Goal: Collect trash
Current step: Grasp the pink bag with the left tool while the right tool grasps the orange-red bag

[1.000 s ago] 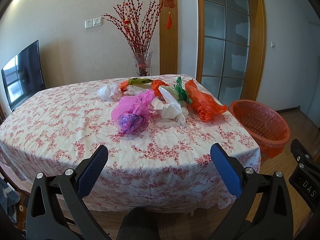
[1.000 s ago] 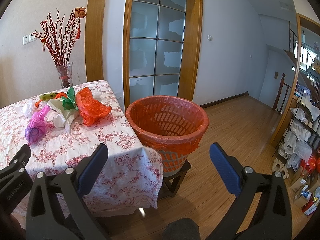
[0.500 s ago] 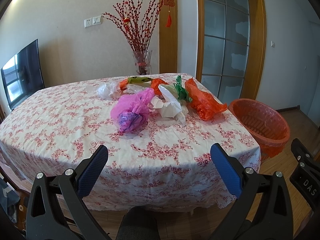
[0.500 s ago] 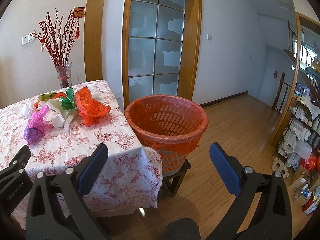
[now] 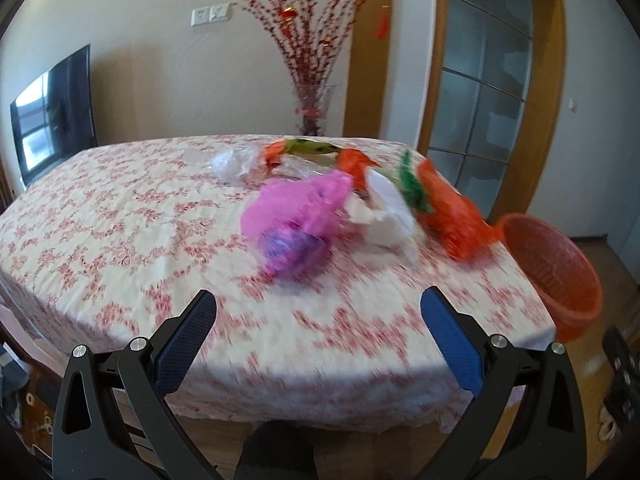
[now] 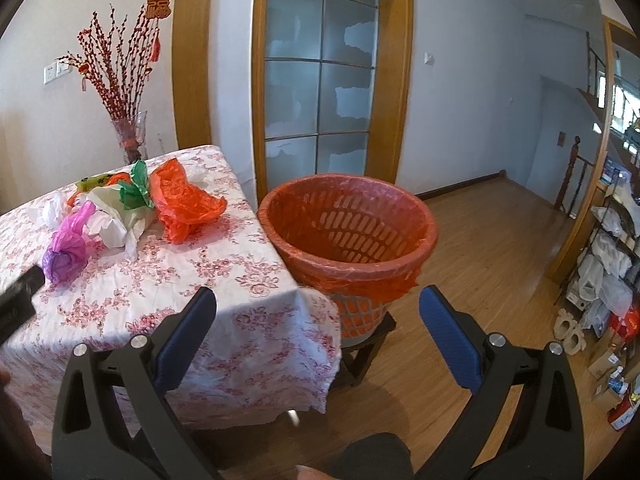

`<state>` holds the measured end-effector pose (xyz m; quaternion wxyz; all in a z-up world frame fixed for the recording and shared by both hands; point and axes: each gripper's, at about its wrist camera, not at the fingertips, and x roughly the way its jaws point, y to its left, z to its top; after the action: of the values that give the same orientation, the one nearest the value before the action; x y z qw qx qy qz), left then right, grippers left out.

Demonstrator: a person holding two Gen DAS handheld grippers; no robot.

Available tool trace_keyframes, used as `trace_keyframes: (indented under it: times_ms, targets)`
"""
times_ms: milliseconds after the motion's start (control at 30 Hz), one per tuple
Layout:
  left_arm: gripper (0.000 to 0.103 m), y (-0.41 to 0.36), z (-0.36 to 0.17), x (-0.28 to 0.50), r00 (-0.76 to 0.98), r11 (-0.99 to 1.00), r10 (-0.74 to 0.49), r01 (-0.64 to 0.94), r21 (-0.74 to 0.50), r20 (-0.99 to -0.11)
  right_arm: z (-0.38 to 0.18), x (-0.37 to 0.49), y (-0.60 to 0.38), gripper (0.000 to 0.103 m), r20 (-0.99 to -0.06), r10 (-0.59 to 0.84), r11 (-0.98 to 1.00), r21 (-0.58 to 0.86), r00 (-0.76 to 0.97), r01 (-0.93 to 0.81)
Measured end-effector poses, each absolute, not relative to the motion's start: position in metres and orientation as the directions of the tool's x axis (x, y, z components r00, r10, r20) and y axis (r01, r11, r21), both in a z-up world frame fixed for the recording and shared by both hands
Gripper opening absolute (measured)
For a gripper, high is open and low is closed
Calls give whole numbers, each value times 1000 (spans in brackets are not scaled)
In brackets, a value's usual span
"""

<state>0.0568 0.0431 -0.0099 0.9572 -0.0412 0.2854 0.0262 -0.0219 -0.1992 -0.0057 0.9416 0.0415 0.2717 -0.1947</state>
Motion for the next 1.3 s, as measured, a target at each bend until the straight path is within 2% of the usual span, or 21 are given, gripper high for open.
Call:
trace_keyframes:
  times_ms: [200, 433, 733, 900, 933, 1067, 1167, 1300]
  targets:
    - [101, 58, -11, 103, 825, 993, 63, -106, -45, -562, -10, -4, -193, 99, -528, -289, 943, -15, 798, 331]
    - [99, 59, -24, 146, 777, 996, 73, -90, 4, -626, -14, 14, -189, 99, -544, -268, 952, -21, 795, 307]
    - [80, 75, -36, 173, 725, 996, 7, -65, -58, -689, -20, 34, -184, 99, -567, -258, 955, -27, 782, 296]
    - [80, 87, -47, 187, 679, 992, -37, -62, -108, -733, -22, 46, -178, 99, -574, -245, 959, -27, 781, 281]
    - [78, 90, -48, 188, 674, 990, -51, -65, -128, -737, -23, 48, -177, 99, -575, -242, 960, -27, 781, 278]
    - [57, 102, -47, 190, 681, 983, -87, -59, -173, -727, -23, 55, -170, 99, -576, -233, 964, -33, 784, 263]
    - [50, 107, -44, 189, 688, 983, -102, -43, -181, -719, -22, 62, -165, 99, -573, -224, 968, -38, 788, 248]
    - [49, 115, -37, 188, 702, 986, -95, -31, -163, -706, -16, 77, -158, 99, -558, -206, 974, -36, 804, 224]
